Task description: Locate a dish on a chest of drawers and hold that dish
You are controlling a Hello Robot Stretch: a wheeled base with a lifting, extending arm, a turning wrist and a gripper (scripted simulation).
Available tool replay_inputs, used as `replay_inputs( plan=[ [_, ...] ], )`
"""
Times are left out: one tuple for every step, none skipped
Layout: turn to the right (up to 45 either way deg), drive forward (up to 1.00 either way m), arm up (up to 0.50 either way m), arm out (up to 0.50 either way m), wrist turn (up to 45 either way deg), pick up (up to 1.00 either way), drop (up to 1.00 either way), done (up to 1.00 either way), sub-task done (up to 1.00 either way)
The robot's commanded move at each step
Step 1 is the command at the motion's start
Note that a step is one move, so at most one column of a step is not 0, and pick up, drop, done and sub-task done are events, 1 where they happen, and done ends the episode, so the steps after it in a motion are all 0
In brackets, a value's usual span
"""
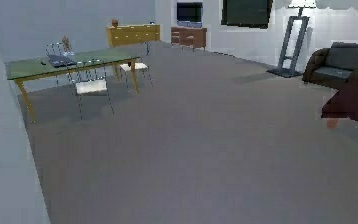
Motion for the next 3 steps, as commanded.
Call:
replay_inputs(
  plan=[
    [0.0, 1.0, 0.0, 0.0, 0.0, 0.0, 0.0, 0.0, 0.0],
    [0.0, 1.0, 0.0, 0.0, 0.0, 0.0, 0.0, 0.0, 0.0],
    [0.0, 1.0, 0.0, 0.0, 0.0, 0.0, 0.0, 0.0, 0.0]
  ],
)
